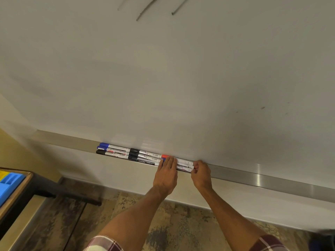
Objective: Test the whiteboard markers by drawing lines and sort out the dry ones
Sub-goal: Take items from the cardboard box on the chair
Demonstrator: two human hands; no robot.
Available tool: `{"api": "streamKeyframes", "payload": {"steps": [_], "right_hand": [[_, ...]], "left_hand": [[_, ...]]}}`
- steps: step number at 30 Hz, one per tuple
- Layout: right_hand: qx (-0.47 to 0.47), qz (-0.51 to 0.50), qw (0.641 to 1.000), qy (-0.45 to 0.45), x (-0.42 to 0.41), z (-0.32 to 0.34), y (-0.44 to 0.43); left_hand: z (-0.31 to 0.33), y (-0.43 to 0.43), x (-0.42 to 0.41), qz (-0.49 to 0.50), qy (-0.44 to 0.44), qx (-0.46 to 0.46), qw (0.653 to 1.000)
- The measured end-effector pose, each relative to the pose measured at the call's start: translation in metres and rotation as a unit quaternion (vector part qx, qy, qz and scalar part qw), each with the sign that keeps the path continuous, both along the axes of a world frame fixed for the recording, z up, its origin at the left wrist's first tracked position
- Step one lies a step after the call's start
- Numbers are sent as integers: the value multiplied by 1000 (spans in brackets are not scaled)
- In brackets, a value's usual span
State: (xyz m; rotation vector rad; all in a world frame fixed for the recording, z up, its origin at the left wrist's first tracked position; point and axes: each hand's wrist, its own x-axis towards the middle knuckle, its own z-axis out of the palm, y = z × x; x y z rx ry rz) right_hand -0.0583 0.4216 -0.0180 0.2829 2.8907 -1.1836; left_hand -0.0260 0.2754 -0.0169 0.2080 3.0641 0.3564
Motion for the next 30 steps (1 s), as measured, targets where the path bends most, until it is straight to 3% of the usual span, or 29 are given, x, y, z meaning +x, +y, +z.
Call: {"api": "streamKeyframes", "payload": {"steps": [7, 11, 15, 21, 25, 30], "right_hand": [[57, 2, 998, -5, 6, 7, -1], [132, 21, 990, 37, 13, 18, -8], [205, 101, 972, 51, 24, 24, -22], [195, 192, 959, 67, 32, 27, -56], [241, 280, 925, 86, 39, 32, -83], [234, 362, 897, 97, 44, 43, -124]], "left_hand": [[5, -7, 3, 5, -13, 9, 1000], [13, -23, 6, 19, -17, 2, 1000], [17, -41, 12, 52, -23, 0, 998], [34, -69, 21, 100, -35, -50, 993], [42, -94, 42, 143, -35, -57, 987], [52, -129, 71, 218, -43, -75, 972]]}}
